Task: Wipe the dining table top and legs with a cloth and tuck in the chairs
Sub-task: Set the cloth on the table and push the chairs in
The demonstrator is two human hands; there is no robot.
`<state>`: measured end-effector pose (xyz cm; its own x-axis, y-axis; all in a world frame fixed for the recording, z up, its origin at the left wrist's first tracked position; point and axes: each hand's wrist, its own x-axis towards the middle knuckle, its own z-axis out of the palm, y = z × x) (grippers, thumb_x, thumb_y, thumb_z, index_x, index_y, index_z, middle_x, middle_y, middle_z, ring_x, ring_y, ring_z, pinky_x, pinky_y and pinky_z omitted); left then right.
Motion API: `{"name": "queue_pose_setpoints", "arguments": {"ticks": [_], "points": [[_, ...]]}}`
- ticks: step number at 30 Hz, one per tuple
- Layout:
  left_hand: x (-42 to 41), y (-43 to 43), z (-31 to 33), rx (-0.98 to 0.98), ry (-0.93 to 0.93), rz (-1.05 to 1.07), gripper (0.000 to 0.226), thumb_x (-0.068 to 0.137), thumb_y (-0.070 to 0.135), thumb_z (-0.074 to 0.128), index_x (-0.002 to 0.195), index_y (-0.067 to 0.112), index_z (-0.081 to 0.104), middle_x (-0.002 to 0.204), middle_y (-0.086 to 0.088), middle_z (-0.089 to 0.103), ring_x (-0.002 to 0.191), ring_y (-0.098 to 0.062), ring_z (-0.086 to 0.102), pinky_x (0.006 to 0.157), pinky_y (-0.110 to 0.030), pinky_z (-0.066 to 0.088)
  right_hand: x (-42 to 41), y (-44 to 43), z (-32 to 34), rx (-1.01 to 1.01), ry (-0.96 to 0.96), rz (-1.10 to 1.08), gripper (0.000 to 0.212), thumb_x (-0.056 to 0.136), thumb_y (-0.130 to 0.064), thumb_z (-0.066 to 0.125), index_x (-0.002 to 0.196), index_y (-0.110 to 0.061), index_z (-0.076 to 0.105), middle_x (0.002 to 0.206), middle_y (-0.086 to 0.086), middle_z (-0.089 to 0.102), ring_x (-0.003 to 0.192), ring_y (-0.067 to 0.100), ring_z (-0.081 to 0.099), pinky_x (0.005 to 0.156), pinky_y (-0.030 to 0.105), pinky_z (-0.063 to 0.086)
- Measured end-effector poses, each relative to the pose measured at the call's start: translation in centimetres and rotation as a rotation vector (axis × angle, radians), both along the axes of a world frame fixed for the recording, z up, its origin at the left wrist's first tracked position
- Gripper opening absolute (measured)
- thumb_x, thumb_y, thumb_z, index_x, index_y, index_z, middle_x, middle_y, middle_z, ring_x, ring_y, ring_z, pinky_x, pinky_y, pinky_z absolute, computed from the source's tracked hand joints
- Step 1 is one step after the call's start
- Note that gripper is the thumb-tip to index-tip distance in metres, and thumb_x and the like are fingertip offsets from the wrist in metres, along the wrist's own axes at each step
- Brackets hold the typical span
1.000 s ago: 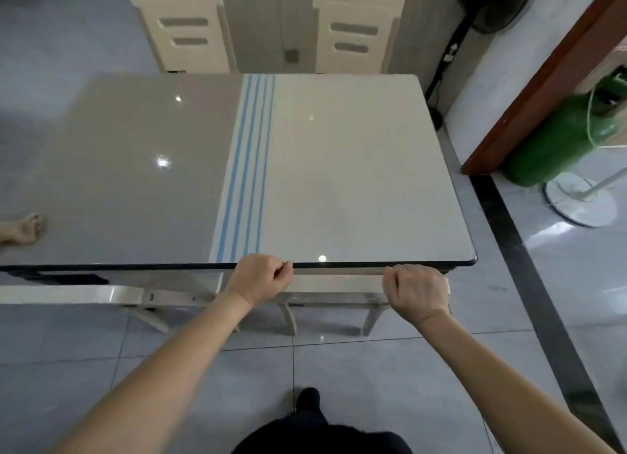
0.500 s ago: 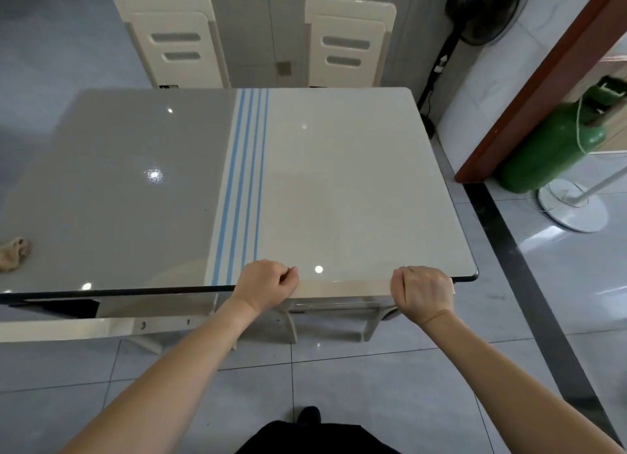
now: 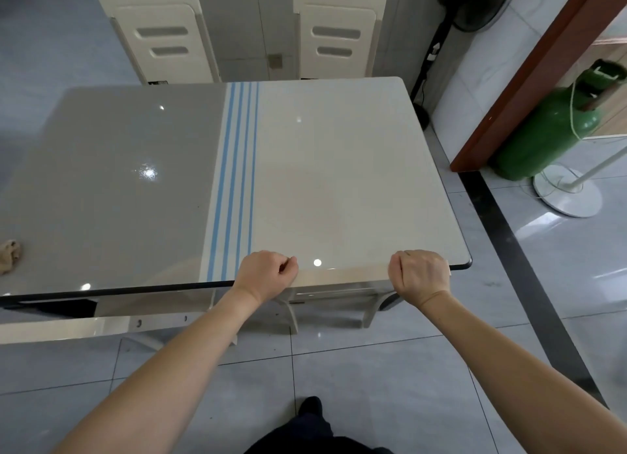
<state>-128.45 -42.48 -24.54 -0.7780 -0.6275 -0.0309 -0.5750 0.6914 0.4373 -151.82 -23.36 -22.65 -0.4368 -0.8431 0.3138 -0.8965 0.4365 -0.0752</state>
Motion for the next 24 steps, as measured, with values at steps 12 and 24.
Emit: {"name": "queue_pose_setpoints", "arguments": {"ticks": [12,24], "points": [[-0.6,5.5,1.5,-0.006,-0.031,-0.009,0.053,0.099,0.031,0.033,0.056,0.006,0.052,0.052,-0.01,0.054,0.05,-0.026,0.052,0.05,-0.032,0.04,-0.8,4.6,0.4,0.22,-0.239,-0.006,0.049,0.088,-0.035,0.015,0.056,-0.012,0.044,0.049,-0.002,0.042,0.05,0.019,0.035,0.06,0.031,0.025],[-3.0,17.2,1.5,0.098,0.324,-0.007,0.036,0.088,0.037,0.042,0.106,0.016,0.064,0.103,0.004,0.06,0.099,-0.014,0.055,0.087,-0.029,0.045,3.0,21.2,1.8,-0.414,-0.967,-0.401,0.017,0.1,-0.017,0.046,0.099,-0.022,0.062,0.092,-0.011,0.064,0.085,0.002,0.059,0.071,0.017,0.046]]}}
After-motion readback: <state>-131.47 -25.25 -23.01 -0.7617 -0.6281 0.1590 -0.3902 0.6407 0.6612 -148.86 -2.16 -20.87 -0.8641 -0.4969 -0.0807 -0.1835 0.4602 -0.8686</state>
